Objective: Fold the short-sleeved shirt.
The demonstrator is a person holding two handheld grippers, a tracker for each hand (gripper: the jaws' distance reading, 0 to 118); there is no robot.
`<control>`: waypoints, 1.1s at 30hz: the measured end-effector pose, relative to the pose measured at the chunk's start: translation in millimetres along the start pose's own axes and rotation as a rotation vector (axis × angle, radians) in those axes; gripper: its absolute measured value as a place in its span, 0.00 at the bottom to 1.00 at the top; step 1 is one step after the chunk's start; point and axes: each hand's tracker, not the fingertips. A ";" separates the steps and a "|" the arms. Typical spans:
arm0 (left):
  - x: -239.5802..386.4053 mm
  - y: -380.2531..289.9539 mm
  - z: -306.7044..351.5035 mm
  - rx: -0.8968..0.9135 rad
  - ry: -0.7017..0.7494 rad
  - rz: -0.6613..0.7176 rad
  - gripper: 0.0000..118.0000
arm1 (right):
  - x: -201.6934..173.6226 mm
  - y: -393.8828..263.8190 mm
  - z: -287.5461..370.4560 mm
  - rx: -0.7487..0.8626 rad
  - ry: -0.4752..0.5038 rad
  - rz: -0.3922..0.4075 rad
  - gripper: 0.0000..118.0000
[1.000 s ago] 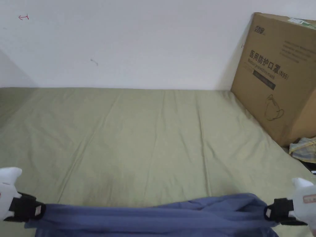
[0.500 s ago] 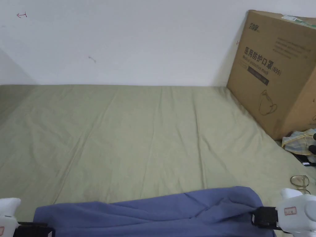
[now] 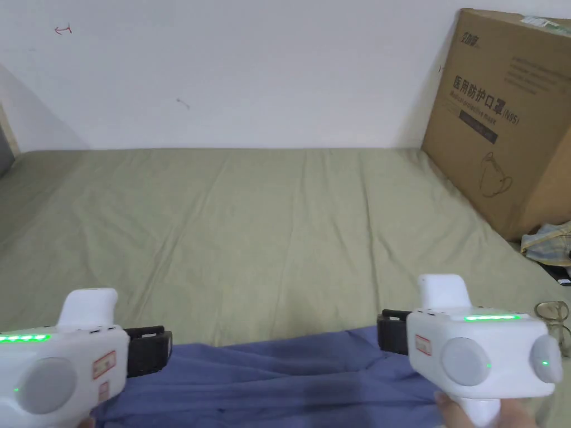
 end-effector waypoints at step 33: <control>-218.6 -68.0 -141.4 -0.166 -0.733 0.787 1.00 | -32.7 -15.0 -51.0 -0.161 0.077 0.021 0.01</control>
